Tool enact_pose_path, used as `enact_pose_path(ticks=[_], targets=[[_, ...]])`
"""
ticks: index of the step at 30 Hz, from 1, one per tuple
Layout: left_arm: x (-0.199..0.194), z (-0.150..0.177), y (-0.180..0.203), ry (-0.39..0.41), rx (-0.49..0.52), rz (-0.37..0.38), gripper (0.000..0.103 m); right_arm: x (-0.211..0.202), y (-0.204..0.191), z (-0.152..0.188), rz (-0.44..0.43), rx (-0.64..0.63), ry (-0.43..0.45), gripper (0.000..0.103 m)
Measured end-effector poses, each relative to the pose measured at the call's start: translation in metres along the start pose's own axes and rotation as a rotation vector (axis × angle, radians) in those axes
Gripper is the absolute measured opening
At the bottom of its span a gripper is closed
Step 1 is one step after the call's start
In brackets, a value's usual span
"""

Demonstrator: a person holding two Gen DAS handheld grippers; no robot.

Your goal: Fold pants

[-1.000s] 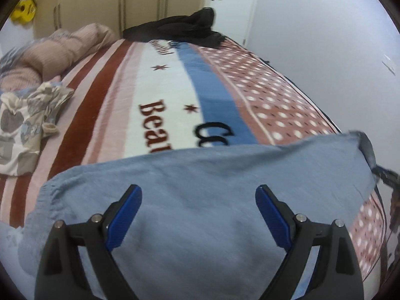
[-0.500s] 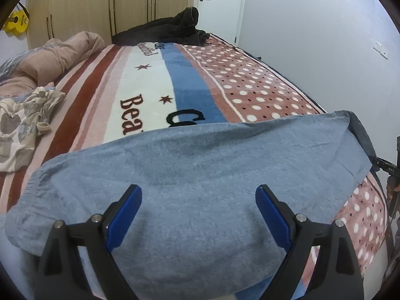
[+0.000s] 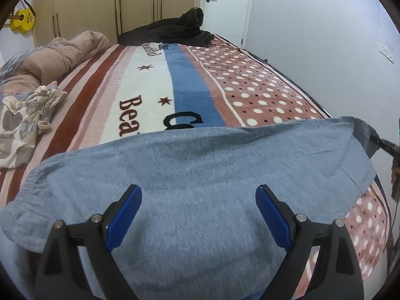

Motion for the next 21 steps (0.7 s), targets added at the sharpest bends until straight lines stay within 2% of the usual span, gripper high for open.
enact_pose_path(ticks=[4,8,9,10,12,14,16,18,19,21], targets=[[0.008,-0.008,-0.008,0.000,-0.016,-0.017,0.091,0.027,0.010,-0.027,0.035,-0.008,-0.023,0.003],[0.016,-0.011,-0.016,-0.002,-0.032,-0.027,0.091,0.068,0.003,-0.027,0.042,-0.027,-0.112,0.003],[0.018,-0.012,-0.018,-0.004,-0.035,-0.028,0.091,0.080,-0.002,-0.023,0.044,-0.036,-0.144,0.008],[0.021,-0.012,-0.020,-0.009,-0.038,-0.028,0.091,0.087,-0.006,-0.019,0.047,-0.040,-0.162,0.025],[0.022,-0.012,-0.022,-0.014,-0.033,-0.031,0.091,0.093,-0.009,-0.015,0.061,-0.037,-0.171,0.045],[0.020,-0.014,-0.025,-0.008,-0.023,-0.038,0.091,0.086,-0.007,-0.019,0.049,0.006,-0.150,0.045],[0.017,-0.017,-0.027,0.014,-0.026,-0.040,0.094,0.068,-0.010,-0.025,-0.031,0.085,-0.100,0.045],[0.013,-0.018,-0.027,0.038,-0.047,-0.013,0.094,0.046,-0.020,-0.031,-0.177,0.145,-0.055,0.045],[0.012,-0.018,-0.025,0.042,-0.056,0.002,0.094,0.036,-0.030,-0.033,-0.258,0.152,-0.045,0.045],[0.011,-0.019,-0.021,0.048,-0.065,0.019,0.094,0.026,-0.052,-0.033,-0.352,0.125,-0.048,0.045]])
Point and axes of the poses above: each gripper's, at about its wrist camera, not at the fingertips, and x roughly the way its jaws point, y to its right, z to its underside, the point moved 6 cm from there along x, roughly the way its jaws point, and after that the axes turned 5 degrees about z, right-handed, at the moved point
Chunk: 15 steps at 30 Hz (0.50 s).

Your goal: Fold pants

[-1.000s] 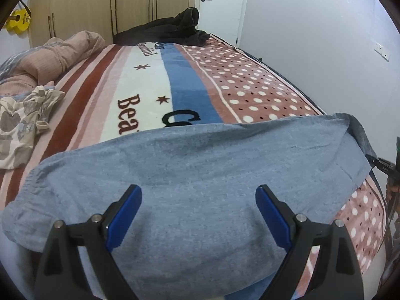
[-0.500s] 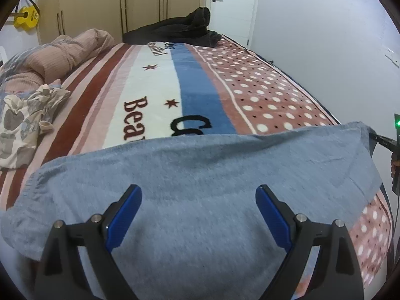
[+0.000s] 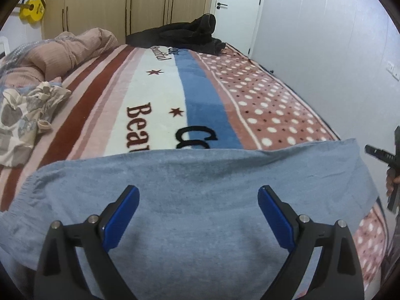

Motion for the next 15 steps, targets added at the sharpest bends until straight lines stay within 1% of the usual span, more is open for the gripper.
enact_pose_path(ticks=[2,3,4,5,6,7,9,11,13,15], targets=[[0.000,0.000,0.006,-0.002,-0.003,0.015,0.094,0.011,-0.018,0.006,-0.015,-0.021,-0.046,0.046],[-0.001,0.000,0.010,-0.003,-0.009,0.027,0.094,0.017,-0.021,0.008,-0.008,-0.018,-0.064,0.048],[-0.002,-0.001,0.016,-0.005,-0.015,0.042,0.094,0.026,-0.021,0.011,-0.001,-0.004,-0.081,0.053],[-0.003,-0.002,0.022,-0.008,-0.011,0.046,0.094,0.034,-0.018,0.013,0.004,0.016,-0.093,0.055],[-0.005,-0.003,0.026,-0.007,-0.004,0.047,0.094,0.040,-0.014,0.016,0.006,0.035,-0.105,0.060],[-0.009,-0.005,0.034,-0.002,0.010,0.049,0.094,0.043,-0.009,0.019,0.000,0.054,-0.112,0.063],[-0.020,-0.009,0.049,0.019,0.037,0.070,0.094,0.036,0.003,0.022,-0.010,0.105,-0.105,0.063],[-0.030,-0.013,0.063,0.037,0.047,0.099,0.094,0.022,0.020,0.025,-0.011,0.144,-0.091,0.066],[-0.036,-0.015,0.073,0.043,0.045,0.122,0.094,0.006,0.039,0.035,-0.040,0.200,-0.081,0.085],[-0.039,-0.015,0.082,0.049,0.041,0.139,0.094,-0.008,0.059,0.049,-0.094,0.287,-0.074,0.087]])
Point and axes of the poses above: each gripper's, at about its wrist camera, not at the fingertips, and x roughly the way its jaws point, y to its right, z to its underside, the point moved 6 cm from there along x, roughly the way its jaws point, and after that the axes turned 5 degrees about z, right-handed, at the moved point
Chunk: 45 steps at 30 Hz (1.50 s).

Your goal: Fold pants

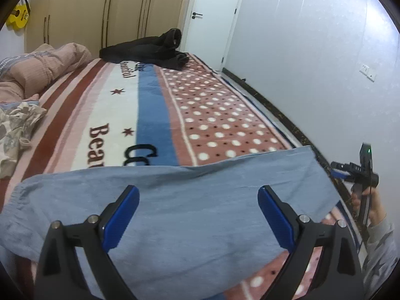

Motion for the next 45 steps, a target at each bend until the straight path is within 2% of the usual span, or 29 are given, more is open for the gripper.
enact_pose_path(ticks=[2,4,6,7,12,15,21,27,29,35,37,40,45], targets=[[0.001,0.002,0.008,-0.004,-0.007,0.013,0.094,-0.007,0.022,0.011,-0.088,0.122,-0.018,0.088],[0.003,0.006,0.017,-0.020,-0.015,0.026,0.094,-0.009,0.038,0.031,-0.187,0.253,-0.080,0.089],[0.005,0.009,0.025,-0.030,-0.006,0.021,0.094,-0.010,0.042,0.050,-0.269,0.297,-0.127,0.089],[0.005,0.010,0.027,-0.033,-0.001,0.017,0.094,-0.009,0.039,0.061,-0.281,0.285,-0.140,0.089],[0.003,0.011,0.043,-0.037,0.021,0.015,0.094,-0.007,0.026,0.095,-0.303,0.282,-0.211,0.089],[0.004,0.010,0.049,-0.035,0.028,0.020,0.094,-0.007,0.025,0.099,-0.305,0.300,-0.202,0.089],[0.009,0.011,0.052,-0.028,0.040,0.004,0.094,0.021,0.026,0.080,-0.326,0.411,-0.184,0.089],[0.012,0.008,0.042,-0.021,0.016,0.013,0.094,0.048,0.019,0.053,-0.296,0.492,-0.152,0.089],[0.009,0.006,0.037,-0.007,0.018,0.010,0.094,0.052,0.017,0.045,-0.275,0.507,-0.116,0.085],[-0.002,0.004,0.022,0.020,0.012,0.018,0.094,0.035,0.009,0.026,-0.204,0.447,-0.005,0.054],[-0.009,0.005,0.014,0.039,0.006,0.016,0.094,0.027,0.005,0.017,-0.154,0.414,0.037,0.030],[-0.019,0.006,0.003,0.059,-0.008,0.020,0.094,0.012,-0.004,0.007,-0.101,0.362,0.079,0.012],[-0.039,0.012,-0.013,0.089,-0.015,0.016,0.094,-0.023,-0.036,-0.012,-0.088,0.268,0.154,0.010]])
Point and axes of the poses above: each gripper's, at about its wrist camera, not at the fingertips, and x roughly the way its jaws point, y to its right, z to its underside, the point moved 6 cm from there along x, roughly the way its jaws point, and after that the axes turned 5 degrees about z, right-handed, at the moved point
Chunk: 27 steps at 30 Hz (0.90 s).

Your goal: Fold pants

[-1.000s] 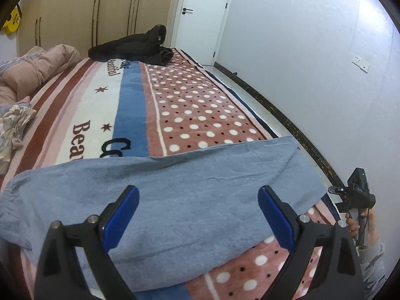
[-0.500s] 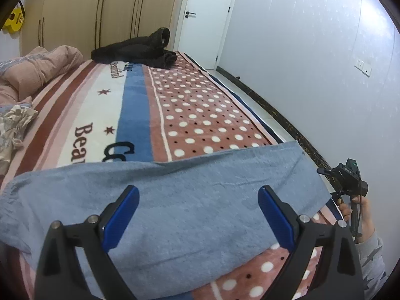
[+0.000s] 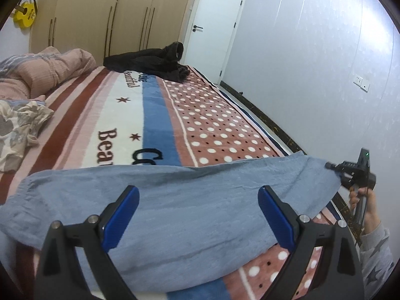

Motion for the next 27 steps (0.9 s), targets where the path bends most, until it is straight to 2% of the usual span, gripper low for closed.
enact_pose_path(ticks=[6,9,13,17,21,24,27], targets=[[-0.027,0.003,-0.017,0.043,-0.014,0.000,0.094,-0.024,-0.066,-0.002,-0.008,-0.132,0.047,0.009],[-0.045,0.003,-0.027,0.079,-0.015,-0.016,0.094,-0.032,-0.109,0.006,-0.012,-0.241,0.078,0.008],[-0.076,0.004,-0.052,0.132,-0.019,-0.084,0.094,-0.034,-0.174,0.032,-0.047,-0.393,0.073,0.008],[-0.104,0.011,-0.075,0.174,-0.028,-0.120,0.094,-0.016,-0.244,0.081,-0.081,-0.566,0.028,0.008],[-0.131,0.023,-0.102,0.204,-0.042,-0.149,0.094,0.018,-0.303,0.148,-0.132,-0.695,-0.075,0.008],[-0.147,0.032,-0.123,0.215,-0.058,-0.171,0.094,0.056,-0.321,0.208,-0.050,-0.805,-0.182,0.008],[-0.161,0.042,-0.141,0.222,-0.072,-0.181,0.094,0.093,-0.315,0.262,0.045,-0.932,-0.268,0.008]])
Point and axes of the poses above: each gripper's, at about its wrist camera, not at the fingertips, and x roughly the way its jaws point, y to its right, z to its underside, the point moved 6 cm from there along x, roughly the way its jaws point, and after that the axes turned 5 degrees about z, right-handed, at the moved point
